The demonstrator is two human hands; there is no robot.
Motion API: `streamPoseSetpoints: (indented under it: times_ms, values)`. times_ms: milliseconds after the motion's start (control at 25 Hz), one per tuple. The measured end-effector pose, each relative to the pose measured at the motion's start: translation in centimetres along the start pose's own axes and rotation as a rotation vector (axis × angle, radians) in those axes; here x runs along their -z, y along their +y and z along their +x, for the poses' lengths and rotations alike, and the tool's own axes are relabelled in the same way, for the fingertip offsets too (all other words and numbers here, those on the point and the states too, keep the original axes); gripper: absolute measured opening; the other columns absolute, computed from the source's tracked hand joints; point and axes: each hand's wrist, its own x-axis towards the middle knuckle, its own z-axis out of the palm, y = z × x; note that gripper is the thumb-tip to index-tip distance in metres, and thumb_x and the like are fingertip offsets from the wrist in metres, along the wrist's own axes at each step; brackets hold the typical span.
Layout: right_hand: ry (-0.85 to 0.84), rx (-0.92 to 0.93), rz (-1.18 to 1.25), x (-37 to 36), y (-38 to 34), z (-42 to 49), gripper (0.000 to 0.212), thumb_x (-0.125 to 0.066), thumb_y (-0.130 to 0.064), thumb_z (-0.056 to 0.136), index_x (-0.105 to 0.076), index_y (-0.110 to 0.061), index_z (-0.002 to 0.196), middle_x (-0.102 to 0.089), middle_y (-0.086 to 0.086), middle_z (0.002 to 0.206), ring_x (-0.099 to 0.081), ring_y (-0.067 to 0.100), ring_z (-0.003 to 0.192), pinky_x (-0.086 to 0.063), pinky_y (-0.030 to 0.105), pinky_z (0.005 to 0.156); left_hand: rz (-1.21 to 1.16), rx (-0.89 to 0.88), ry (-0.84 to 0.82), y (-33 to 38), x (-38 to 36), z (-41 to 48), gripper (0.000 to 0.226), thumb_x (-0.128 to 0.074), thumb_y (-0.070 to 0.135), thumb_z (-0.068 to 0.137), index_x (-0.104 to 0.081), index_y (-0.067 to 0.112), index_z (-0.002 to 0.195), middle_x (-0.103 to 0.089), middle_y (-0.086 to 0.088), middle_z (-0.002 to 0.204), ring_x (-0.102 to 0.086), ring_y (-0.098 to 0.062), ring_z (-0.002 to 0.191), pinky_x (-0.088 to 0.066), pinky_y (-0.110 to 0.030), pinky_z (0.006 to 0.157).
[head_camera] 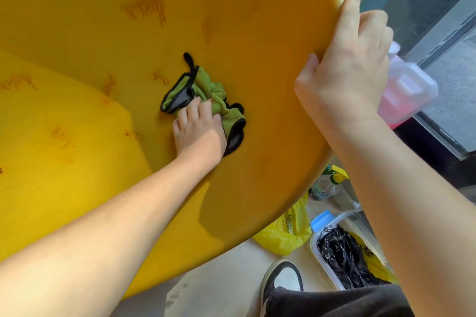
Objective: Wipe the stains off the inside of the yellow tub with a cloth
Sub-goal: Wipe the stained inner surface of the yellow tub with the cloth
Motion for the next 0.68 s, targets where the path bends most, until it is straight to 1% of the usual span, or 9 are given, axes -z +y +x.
streamPoseSetpoints:
  times_ms: [80, 160, 240, 320, 400, 480, 560, 640, 680]
  values:
    - [0.008, 0.009, -0.002, -0.2, -0.2, -0.2, 0.091, -0.062, -0.016, 0.085, -0.017, -0.006, 0.163, -0.043, 0.017, 0.143, -0.043, 0.037, 0.126, -0.04, 0.038, 0.094, -0.018, -0.048, -0.017, 1.3, 0.0, -0.7, 0.049, -0.031, 0.032, 0.107, -0.033, 0.02, 0.156, -0.023, -0.001, 0.167, -0.022, -0.025, 0.15, -0.017, -0.046, 0.12]
    - [0.002, 0.007, 0.013, -0.1, -0.3, -0.1, 0.09, -0.061, -0.019, 0.085, -0.018, -0.006, 0.163, -0.043, 0.017, 0.144, -0.044, 0.036, 0.126, -0.04, 0.037, 0.094, -0.057, -0.203, -0.026, 3.0, 0.6, 0.6, 0.052, -0.029, 0.027, 0.108, -0.027, 0.019, 0.159, -0.015, 0.0, 0.17, -0.019, -0.022, 0.153, -0.012, -0.044, 0.123]
    - [0.004, -0.001, 0.002, 0.3, -0.5, -0.2, 0.089, -0.06, -0.025, 0.085, -0.021, -0.007, 0.162, -0.041, 0.015, 0.149, -0.042, 0.035, 0.131, -0.037, 0.039, 0.099, -0.043, -0.318, -0.074, 3.4, 1.2, 2.6, 0.053, -0.027, 0.026, 0.11, -0.017, 0.021, 0.162, -0.005, 0.003, 0.172, -0.011, -0.018, 0.156, -0.008, -0.042, 0.126]
    - [0.041, 0.083, -0.004, 0.7, -1.3, -1.1, 0.081, -0.059, -0.028, 0.083, -0.034, -0.012, 0.158, -0.037, 0.013, 0.155, -0.036, 0.036, 0.141, -0.032, 0.046, 0.108, -0.031, -0.311, -0.115, 2.1, 1.5, 3.8, 0.055, -0.026, 0.028, 0.11, -0.011, 0.028, 0.162, 0.0, 0.007, 0.171, -0.006, -0.016, 0.156, -0.009, -0.042, 0.126]
    - [0.052, 0.267, 0.016, 0.3, -2.5, -2.4, 0.056, -0.059, -0.028, 0.083, -0.059, -0.023, 0.138, -0.047, 0.008, 0.149, -0.038, 0.034, 0.142, -0.025, 0.059, 0.114, -0.039, -0.245, -0.105, 0.9, 1.3, 2.3, 0.054, -0.03, 0.027, 0.108, -0.017, 0.028, 0.161, -0.007, 0.004, 0.171, -0.009, -0.019, 0.156, -0.013, -0.043, 0.125]
    - [-0.018, 0.411, 0.043, -1.2, -3.7, -3.7, 0.029, -0.058, -0.027, 0.086, -0.075, -0.023, 0.109, -0.063, 0.005, 0.127, -0.048, 0.034, 0.133, -0.013, 0.071, 0.117, 0.005, -0.243, -0.084, -0.5, 0.7, -1.7, 0.052, -0.035, 0.024, 0.105, -0.029, 0.022, 0.157, -0.02, -0.001, 0.169, -0.019, -0.024, 0.153, -0.019, -0.047, 0.123]
    - [-0.146, 0.49, 0.081, -3.2, -4.9, -4.9, 0.026, -0.057, -0.024, 0.087, -0.078, -0.015, 0.099, -0.067, 0.01, 0.112, -0.056, 0.039, 0.119, -0.024, 0.068, 0.117, 0.132, -0.431, -0.132, -2.2, 0.7, -4.8, 0.049, -0.037, 0.025, 0.103, -0.037, 0.016, 0.151, -0.033, -0.007, 0.162, -0.03, -0.031, 0.146, -0.027, -0.049, 0.117]
    - [-0.298, 0.557, 0.089, -5.0, -6.3, -6.5, 0.028, -0.054, -0.022, 0.089, -0.077, -0.012, 0.101, -0.067, 0.012, 0.108, -0.059, 0.04, 0.109, -0.05, 0.054, 0.098, 0.24, -0.617, -0.207, -4.3, 1.9, -4.3, 0.046, -0.038, 0.026, 0.103, -0.042, 0.013, 0.147, -0.045, -0.011, 0.152, -0.037, -0.033, 0.138, -0.03, -0.049, 0.113]
    - [-0.375, 0.549, 0.077, -5.8, -7.0, -7.3, 0.028, -0.053, -0.022, 0.091, -0.077, -0.013, 0.103, -0.066, 0.011, 0.109, -0.058, 0.038, 0.107, -0.053, 0.046, 0.085, 0.264, -0.628, -0.219, -5.7, 2.6, -3.0, 0.047, -0.039, 0.025, 0.104, -0.04, 0.016, 0.149, -0.045, -0.01, 0.153, -0.037, -0.031, 0.139, -0.027, -0.048, 0.115]
